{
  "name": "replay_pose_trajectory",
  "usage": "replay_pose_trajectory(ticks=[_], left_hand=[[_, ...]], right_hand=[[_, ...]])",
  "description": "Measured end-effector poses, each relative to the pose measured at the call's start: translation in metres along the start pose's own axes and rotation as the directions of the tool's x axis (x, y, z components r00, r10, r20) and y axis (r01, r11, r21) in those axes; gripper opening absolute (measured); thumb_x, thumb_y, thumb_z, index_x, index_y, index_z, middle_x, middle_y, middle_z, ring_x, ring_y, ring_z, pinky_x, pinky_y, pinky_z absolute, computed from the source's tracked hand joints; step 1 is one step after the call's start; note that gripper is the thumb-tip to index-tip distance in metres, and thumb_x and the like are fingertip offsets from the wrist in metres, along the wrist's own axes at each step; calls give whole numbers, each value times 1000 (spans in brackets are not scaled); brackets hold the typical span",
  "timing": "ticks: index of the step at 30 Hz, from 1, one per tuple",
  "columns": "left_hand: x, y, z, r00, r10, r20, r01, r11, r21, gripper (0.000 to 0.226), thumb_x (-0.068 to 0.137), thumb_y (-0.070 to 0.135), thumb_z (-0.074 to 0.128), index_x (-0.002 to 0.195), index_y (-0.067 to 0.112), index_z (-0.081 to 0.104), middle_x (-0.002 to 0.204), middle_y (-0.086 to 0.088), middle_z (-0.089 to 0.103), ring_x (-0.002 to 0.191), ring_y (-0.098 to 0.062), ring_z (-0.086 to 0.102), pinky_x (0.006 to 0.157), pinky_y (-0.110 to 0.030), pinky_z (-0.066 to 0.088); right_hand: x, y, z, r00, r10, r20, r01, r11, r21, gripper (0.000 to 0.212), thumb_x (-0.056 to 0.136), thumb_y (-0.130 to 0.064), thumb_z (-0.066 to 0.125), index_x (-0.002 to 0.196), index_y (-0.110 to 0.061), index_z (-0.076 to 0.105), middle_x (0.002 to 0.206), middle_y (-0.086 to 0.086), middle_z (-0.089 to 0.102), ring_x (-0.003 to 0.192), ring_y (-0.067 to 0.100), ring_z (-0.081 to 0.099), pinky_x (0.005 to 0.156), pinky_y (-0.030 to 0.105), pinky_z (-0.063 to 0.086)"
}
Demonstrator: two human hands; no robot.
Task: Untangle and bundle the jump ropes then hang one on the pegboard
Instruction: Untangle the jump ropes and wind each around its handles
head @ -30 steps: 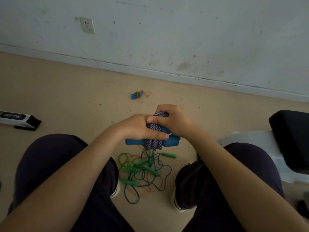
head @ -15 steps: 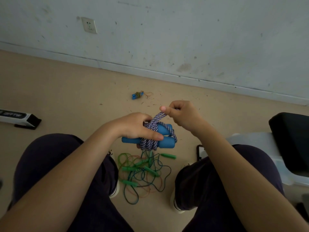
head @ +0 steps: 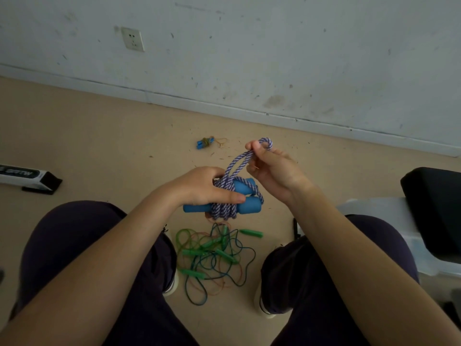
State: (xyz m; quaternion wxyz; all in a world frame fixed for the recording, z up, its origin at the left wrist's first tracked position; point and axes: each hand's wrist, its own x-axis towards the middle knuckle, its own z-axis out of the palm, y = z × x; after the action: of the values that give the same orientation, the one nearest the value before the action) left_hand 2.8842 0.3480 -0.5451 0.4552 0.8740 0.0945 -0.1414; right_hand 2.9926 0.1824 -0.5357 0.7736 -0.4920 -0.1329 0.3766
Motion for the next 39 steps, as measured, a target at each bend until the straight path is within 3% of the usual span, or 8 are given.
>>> replay_pose_trajectory(ticks=[4,8,13,16,23,27,30,39], left_hand=[[0,2,1,999,19,32,-18,999,-47,45,68,66,80,102,44,60,95,20,71,75,10,66,76,-27,51],[-1,5,3,996,-11,85,19,995,-94,79,49,71,80,104,19,58,96,-4,73,71,-15,69,72,-42,57],[1,1,8,999,-4,37,8,992,-127,82,46,77,74,104,21,56,94,-4,73,63,-10,68,63,-37,57],[5,-3,7,1000,7,-24,-13,971,-237,89,51,73,75,127,32,53,106,4,70,64,-3,69,55,-25,52],[7,-7,10,991,-72,-110,-4,818,-575,56,68,55,81,110,25,58,80,1,74,56,-16,70,45,-28,53],[7,-7,-3,880,-271,-390,-64,746,-663,43,81,43,80,110,21,57,91,-10,74,50,-18,67,44,-27,52],[8,-6,-5,802,-280,-528,-169,741,-649,37,83,40,80,105,21,58,92,-8,72,53,-17,68,46,-28,53],[3,-7,-23,639,-369,-675,-312,677,-666,37,86,35,78,108,13,57,85,-2,71,50,-15,66,45,-28,54]], right_hand=[[-1,1,5,997,-9,72,11,1000,-29,29,104,-18,36,83,-10,54,75,3,64,86,20,67,90,35,51],[-3,-5,11,999,32,41,-36,995,91,30,107,-20,30,83,-12,45,56,-6,37,50,9,40,71,29,54],[-6,-13,16,999,24,-23,-20,988,154,31,108,-20,31,83,-11,47,54,-7,26,45,7,19,46,19,32],[-8,-16,16,1000,17,-4,-16,986,164,30,107,-21,32,84,-11,48,54,-7,27,45,5,18,41,17,25],[-8,-22,12,999,43,25,-46,986,160,31,108,-23,30,84,-12,48,50,-9,27,43,4,13,35,14,19],[-10,-23,8,999,49,-12,-48,996,71,28,105,-24,39,79,-18,46,52,-9,19,43,5,13,36,16,15],[-12,-17,9,998,70,-5,-70,994,-88,34,104,-16,45,72,-22,34,54,-7,20,42,4,18,38,18,16],[-9,-15,-1,978,-4,-208,-96,878,-470,8,97,-7,57,94,-6,49,53,0,30,43,14,27,43,25,28]])
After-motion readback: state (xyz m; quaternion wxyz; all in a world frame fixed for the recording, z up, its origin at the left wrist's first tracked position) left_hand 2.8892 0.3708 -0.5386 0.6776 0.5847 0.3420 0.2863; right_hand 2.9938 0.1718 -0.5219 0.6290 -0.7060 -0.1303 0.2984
